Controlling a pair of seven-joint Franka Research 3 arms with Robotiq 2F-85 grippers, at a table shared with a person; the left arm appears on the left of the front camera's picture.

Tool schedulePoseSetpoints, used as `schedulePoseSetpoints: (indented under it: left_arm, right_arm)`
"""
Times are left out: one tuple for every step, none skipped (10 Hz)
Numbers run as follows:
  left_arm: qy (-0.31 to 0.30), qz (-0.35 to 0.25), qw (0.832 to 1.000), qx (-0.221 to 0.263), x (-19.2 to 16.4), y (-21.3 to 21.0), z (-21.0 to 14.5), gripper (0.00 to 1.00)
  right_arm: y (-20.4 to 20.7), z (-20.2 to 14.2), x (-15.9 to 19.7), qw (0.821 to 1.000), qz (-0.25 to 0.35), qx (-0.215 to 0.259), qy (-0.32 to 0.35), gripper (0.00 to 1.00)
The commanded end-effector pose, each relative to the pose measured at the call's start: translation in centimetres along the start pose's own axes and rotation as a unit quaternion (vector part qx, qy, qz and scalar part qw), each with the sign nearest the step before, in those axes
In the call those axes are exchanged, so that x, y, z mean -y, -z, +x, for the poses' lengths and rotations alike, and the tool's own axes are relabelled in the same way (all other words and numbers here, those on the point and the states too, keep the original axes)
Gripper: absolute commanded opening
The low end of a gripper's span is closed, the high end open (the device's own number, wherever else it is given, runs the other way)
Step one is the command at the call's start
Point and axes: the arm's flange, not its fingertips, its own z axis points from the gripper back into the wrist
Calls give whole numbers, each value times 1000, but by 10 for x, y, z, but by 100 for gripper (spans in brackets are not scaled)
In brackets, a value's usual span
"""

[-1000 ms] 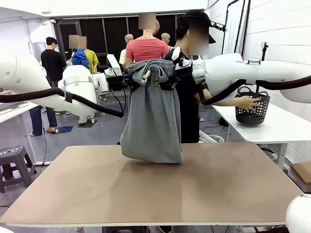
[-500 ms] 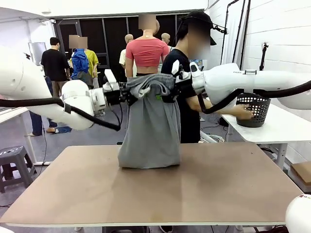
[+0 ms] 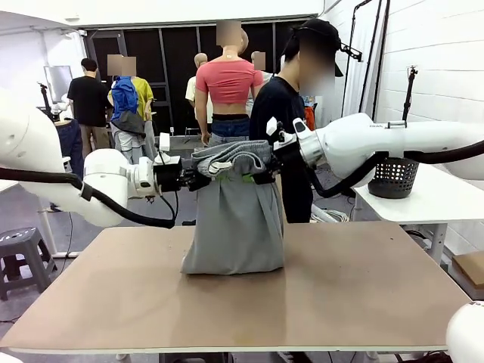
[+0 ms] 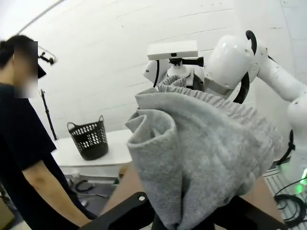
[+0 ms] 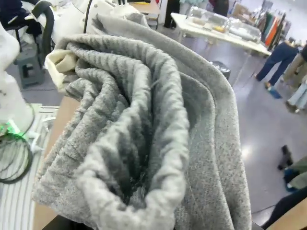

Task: Fold the training pants.
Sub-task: Fold the Training pants in half.

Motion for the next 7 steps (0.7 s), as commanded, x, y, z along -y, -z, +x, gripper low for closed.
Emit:
schedulePoseSetpoints:
  left_arm:
    - [-38,9,999,2,26,-20,10,0]
    - [-52,12,999,5,37,-21,2,0]
    - [-68,13,998,8,49,-22,-5,0]
    - [-89,10,996,11,59,-24,-14,0]
    - [-107,3,994,14,71,-24,-22,0]
    - [-124,2,992,23,82,-25,-30,0]
    - [-133,2,991,28,88,-25,-34,0]
  right_arm:
    - [-10,-37,-19,997,14,-15,69,0]
    - [-7,-52,-32,994,36,-14,99,0]
    - [-7,-67,-44,990,53,-17,126,0]
    - [-5,-82,-54,986,83,-15,147,0]
    - [-5,-95,-65,980,113,-5,166,0]
    - [-3,-108,-72,975,134,8,179,0]
    - [0,-114,-76,973,141,11,181,0]
